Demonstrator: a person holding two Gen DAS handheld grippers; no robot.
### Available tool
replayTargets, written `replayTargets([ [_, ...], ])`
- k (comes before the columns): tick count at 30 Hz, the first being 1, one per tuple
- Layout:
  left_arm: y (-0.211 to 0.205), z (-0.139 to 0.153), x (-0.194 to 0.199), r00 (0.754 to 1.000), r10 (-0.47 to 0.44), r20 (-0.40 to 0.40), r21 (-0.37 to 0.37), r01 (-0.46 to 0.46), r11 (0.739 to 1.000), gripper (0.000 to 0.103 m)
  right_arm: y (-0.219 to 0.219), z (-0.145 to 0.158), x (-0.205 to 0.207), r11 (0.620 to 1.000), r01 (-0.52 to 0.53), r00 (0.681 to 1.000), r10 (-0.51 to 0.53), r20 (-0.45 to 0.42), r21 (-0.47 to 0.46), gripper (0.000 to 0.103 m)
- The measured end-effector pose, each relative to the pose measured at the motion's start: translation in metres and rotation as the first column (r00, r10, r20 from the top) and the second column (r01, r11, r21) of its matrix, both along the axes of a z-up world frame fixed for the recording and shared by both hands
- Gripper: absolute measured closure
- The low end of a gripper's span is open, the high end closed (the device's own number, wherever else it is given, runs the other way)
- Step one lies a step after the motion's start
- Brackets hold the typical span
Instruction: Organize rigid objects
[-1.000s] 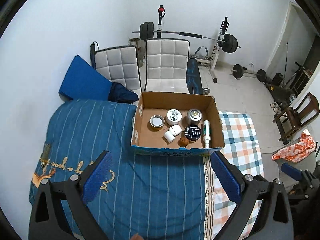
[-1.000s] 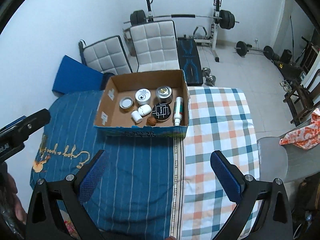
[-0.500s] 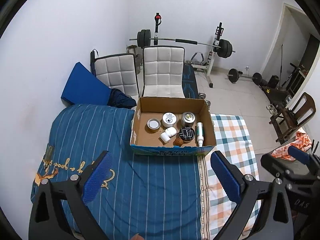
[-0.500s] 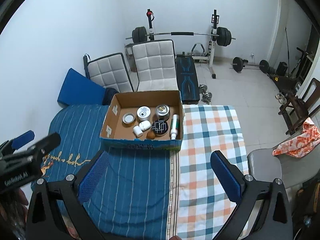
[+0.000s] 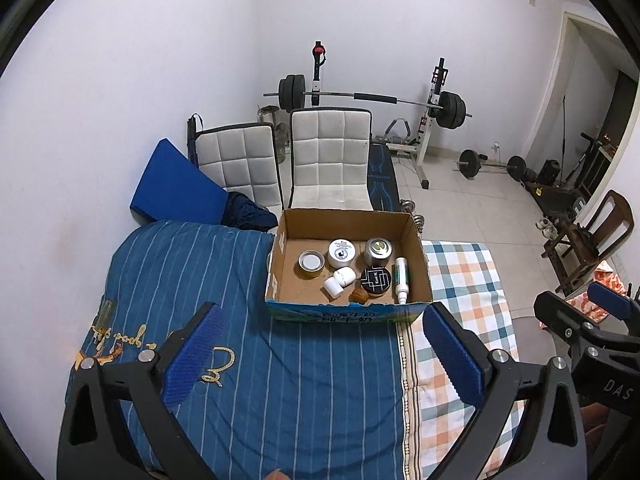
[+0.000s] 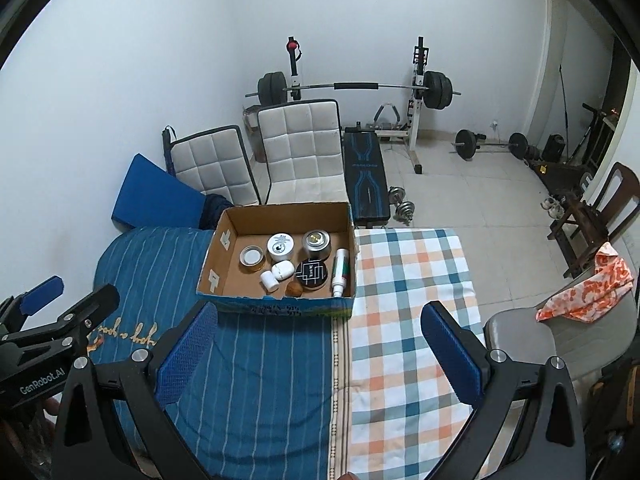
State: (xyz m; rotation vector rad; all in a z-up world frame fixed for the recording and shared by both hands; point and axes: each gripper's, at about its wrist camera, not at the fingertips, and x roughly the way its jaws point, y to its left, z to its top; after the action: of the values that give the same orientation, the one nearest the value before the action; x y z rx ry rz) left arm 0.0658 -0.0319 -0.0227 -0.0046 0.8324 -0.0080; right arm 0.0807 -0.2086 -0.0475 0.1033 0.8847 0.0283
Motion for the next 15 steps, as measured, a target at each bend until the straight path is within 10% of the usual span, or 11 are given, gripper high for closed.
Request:
replayTargets([
  [15, 0.0012, 0.0082, -0.0049, 1.0, -0.004, 0.011, 0.006, 0.004, 1.0, 0.001, -0.0037, 0.0052, -0.0086, 1.0, 0.028, 1.0, -0.027, 0.008, -0.012, 0.0],
])
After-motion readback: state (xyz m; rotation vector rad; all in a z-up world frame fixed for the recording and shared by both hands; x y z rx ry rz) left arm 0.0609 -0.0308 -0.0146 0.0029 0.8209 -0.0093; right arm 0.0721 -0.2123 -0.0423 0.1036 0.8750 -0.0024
